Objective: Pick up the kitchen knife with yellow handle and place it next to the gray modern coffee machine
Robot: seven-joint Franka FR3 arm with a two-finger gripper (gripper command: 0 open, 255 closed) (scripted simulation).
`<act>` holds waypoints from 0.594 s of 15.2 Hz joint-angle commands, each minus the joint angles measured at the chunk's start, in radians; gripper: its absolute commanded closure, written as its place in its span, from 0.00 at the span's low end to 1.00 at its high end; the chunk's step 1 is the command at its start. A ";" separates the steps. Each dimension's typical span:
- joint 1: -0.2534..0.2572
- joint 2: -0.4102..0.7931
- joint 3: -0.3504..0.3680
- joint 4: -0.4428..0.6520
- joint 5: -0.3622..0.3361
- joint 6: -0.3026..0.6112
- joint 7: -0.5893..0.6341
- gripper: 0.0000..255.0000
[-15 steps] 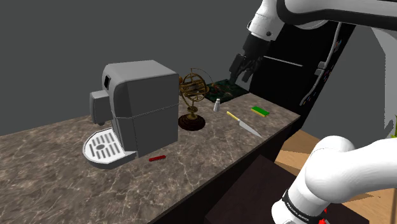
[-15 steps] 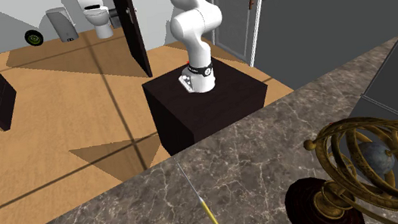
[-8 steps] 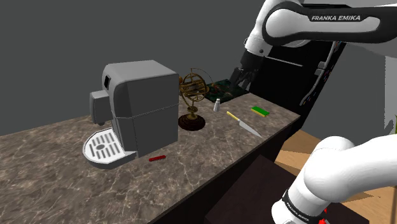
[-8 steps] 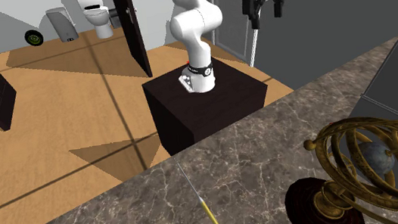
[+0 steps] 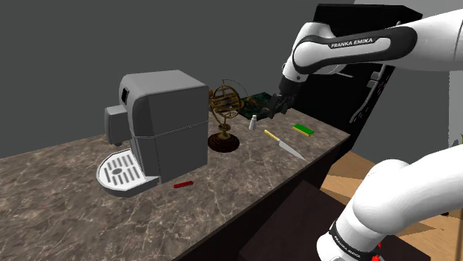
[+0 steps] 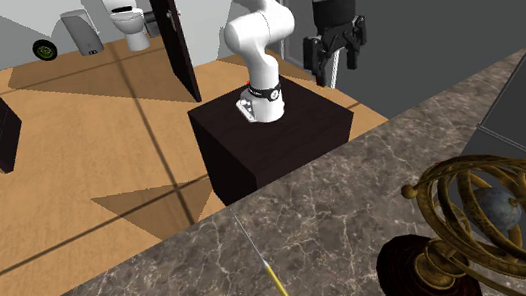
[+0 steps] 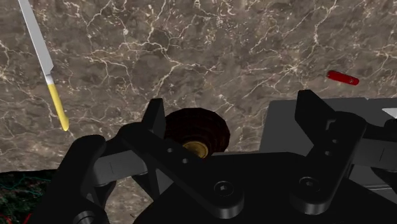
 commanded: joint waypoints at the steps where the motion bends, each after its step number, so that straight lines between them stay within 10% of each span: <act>1: -0.010 0.047 -0.030 -0.009 -0.009 0.048 -0.033 0.00; 9: -0.034 0.281 -0.144 0.023 -0.001 0.215 -0.169 0.00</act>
